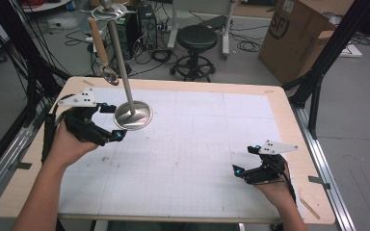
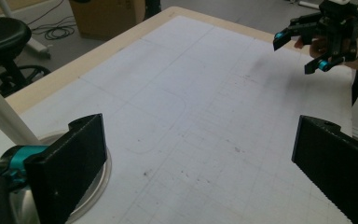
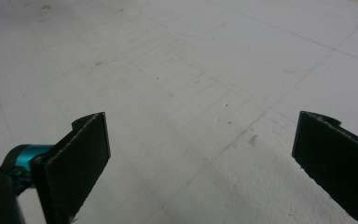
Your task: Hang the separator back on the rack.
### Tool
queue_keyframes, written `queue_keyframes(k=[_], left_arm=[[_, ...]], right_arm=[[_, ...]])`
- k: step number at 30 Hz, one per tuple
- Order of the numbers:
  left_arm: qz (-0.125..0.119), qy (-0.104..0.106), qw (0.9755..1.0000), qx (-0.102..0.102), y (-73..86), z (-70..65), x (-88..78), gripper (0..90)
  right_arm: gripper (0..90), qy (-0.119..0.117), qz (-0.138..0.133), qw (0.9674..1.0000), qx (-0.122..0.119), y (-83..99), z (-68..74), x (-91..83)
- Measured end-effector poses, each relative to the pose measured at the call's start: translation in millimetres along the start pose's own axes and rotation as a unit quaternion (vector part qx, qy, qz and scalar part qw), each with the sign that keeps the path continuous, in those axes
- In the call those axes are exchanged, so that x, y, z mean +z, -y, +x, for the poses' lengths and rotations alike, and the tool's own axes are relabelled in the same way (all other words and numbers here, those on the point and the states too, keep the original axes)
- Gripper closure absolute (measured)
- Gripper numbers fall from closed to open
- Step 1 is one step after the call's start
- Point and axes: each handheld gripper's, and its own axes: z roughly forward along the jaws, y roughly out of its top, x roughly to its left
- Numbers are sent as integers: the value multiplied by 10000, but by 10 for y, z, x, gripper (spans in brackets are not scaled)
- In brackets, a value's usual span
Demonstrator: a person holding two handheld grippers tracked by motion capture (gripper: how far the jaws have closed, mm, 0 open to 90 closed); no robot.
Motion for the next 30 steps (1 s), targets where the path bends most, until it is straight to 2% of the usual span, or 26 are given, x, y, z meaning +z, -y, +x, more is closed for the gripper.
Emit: queue_keyframes(k=[7,12,18,21,30], left_arm=[[5,63,10000,-52,277,-46,192,37],[78,105,9999,-69,405,-92,321,16],[247,106,9996,1,469,-157,434,16],[240,156,9996,-44,498,-162,467,17],[364,75,9993,-8,539,-206,532,17]], right_arm=[[27,-3,5,10000,-27,-6,-2,19],[27,1,42,10000,-11,9,-6,23],[27,-21,65,10000,-19,10,-11,43],[27,-27,64,10000,-12,13,-20,42],[27,-61,-10,10000,44,40,-38,-1]])
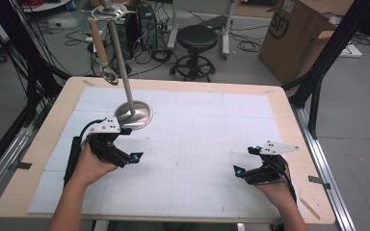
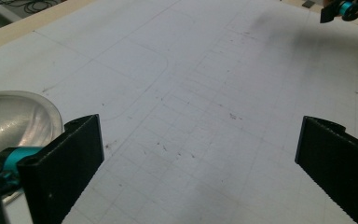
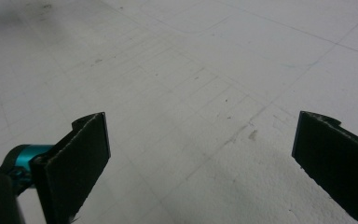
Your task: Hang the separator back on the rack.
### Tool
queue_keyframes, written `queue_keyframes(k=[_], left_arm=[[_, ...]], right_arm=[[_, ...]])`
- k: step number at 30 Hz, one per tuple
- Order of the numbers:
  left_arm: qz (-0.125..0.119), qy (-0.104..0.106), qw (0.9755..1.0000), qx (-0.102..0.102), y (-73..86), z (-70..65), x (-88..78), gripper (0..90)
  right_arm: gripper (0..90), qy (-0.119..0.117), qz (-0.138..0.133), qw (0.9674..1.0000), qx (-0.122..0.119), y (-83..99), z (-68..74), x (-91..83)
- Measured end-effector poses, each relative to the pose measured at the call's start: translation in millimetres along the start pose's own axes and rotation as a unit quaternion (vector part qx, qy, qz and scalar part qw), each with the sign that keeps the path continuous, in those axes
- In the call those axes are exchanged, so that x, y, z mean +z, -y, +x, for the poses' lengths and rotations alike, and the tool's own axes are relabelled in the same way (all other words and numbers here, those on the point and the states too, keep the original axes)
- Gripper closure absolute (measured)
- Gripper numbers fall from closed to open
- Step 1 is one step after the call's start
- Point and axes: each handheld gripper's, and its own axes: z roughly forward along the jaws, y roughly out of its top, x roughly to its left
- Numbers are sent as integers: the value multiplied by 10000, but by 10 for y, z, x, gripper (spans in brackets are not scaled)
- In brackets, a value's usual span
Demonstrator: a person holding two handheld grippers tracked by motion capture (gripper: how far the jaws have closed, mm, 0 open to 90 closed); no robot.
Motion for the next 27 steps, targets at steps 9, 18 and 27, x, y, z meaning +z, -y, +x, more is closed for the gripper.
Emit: queue_keyframes(k=[9,18,27], left_arm=[[-11,-2,9999,-127,88,51,19,17],[48,0,9999,-94,95,40,41,16],[74,12,9999,-97,100,50,46,17]], right_arm=[[27,31,-29,10000,-22,-19,-5,-20],[27,19,12,10000,-20,-18,14,0],[27,40,25,10000,-53,-11,3,10]])
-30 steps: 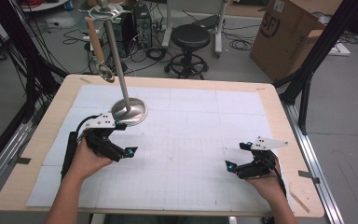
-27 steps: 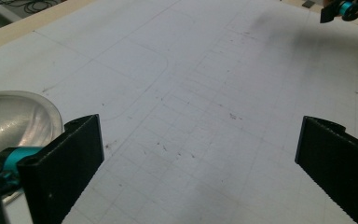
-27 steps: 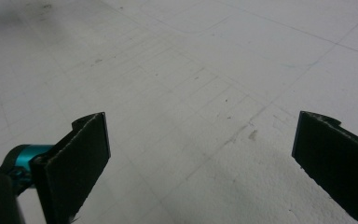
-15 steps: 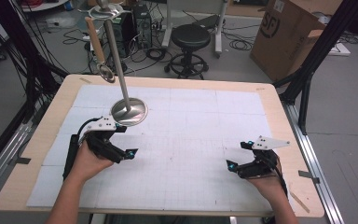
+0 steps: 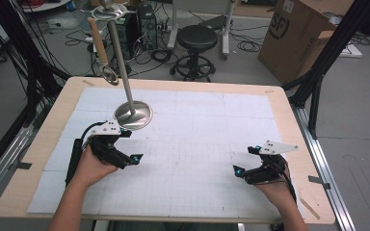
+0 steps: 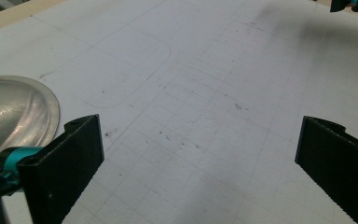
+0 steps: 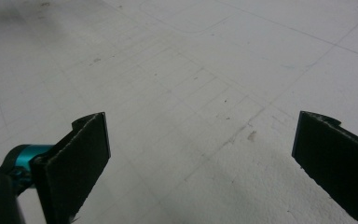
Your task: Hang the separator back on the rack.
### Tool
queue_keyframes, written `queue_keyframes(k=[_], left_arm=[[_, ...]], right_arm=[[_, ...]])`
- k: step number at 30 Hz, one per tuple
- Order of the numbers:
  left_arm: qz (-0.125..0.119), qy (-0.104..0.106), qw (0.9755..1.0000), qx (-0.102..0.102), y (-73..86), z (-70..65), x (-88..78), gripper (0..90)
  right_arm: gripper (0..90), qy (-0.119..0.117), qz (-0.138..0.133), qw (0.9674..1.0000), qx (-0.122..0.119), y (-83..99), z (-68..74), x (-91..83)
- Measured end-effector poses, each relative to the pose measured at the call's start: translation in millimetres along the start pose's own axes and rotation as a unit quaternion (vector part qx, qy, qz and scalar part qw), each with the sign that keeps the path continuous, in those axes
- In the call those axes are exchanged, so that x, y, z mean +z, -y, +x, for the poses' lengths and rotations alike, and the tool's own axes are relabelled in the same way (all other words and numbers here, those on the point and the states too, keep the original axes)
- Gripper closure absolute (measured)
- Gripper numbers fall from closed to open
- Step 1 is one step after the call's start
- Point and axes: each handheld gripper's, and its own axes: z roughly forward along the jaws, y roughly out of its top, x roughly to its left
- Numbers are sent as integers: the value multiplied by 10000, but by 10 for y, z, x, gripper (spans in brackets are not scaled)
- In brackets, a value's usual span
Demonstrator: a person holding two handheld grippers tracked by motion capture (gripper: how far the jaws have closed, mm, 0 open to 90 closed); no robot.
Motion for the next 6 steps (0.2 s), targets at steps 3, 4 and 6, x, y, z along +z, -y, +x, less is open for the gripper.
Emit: queue_keyframes(k=[3,4,6], left_arm=[[-11,-20,10000,-20,2,3,-2,17],[-4,-24,10000,-11,3,5,-4,16],[-5,-22,10000,-12,3,3,-7,17]], right_arm=[[27,-4,0,10000,29,2,-5,-3],[27,-5,-2,10000,30,2,-6,-4],[27,7,-5,10000,19,2,-4,-5]])
